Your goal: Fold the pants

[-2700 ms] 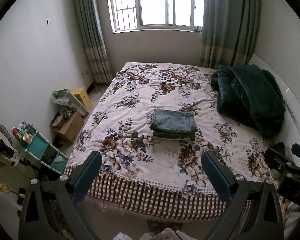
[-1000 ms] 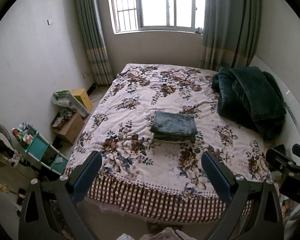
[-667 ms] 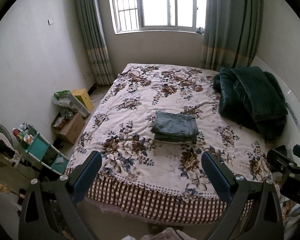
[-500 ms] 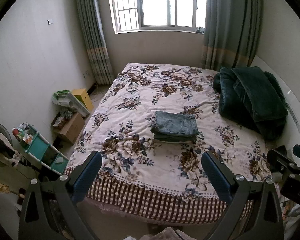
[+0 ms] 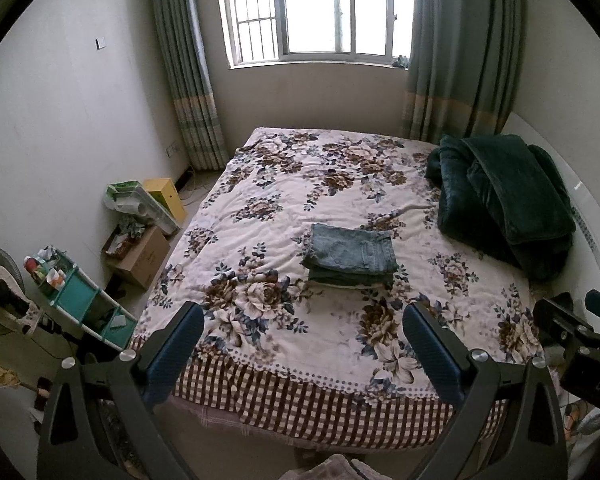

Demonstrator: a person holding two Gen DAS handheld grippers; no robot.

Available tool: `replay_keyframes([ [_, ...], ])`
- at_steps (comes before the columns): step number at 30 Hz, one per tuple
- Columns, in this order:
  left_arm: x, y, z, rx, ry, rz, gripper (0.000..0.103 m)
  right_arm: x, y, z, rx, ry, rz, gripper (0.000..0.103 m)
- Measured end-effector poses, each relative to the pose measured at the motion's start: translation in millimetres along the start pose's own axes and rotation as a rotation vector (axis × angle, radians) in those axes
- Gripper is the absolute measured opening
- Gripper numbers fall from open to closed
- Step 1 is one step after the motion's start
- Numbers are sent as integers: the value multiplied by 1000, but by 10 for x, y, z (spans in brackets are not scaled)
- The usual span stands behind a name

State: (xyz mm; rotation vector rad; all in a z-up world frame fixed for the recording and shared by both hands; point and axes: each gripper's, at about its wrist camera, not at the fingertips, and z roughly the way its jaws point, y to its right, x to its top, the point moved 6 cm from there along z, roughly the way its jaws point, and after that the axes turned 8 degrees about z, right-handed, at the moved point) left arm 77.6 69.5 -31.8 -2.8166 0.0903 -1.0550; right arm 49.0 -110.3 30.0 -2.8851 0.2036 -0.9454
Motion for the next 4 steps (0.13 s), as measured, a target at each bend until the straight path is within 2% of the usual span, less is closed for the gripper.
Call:
replay_keyframes([
  [4,99,-10,38,-7,2,-2,102,25,-1,11,2,-1,2,97],
])
